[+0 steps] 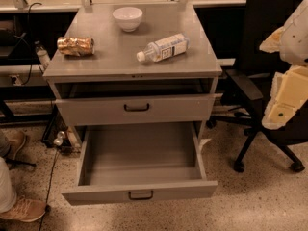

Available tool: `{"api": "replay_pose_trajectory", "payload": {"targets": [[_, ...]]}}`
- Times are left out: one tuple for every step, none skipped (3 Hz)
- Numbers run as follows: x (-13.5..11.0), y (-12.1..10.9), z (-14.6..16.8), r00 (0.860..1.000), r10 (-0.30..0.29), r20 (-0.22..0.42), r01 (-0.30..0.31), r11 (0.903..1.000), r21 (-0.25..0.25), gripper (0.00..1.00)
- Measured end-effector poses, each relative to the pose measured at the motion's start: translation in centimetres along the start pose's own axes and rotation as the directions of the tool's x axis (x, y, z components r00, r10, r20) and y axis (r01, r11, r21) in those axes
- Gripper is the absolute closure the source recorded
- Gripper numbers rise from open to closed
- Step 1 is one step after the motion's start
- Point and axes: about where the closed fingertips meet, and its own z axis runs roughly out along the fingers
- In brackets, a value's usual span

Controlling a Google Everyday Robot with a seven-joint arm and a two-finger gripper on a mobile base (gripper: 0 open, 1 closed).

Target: Place blue plastic bottle into middle drawer

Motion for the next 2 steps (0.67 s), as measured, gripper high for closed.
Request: {"api": "replay_pose_trajectory", "payload": {"targets": [[0.0, 0.0, 0.0, 1.0, 0.0, 0.0, 0.0, 1.0, 0.0, 0.0], [-0.2, -2.1, 0.8, 1.0, -0.022, 0.017, 0.021, 0.9991, 0.037, 0.0]]}}
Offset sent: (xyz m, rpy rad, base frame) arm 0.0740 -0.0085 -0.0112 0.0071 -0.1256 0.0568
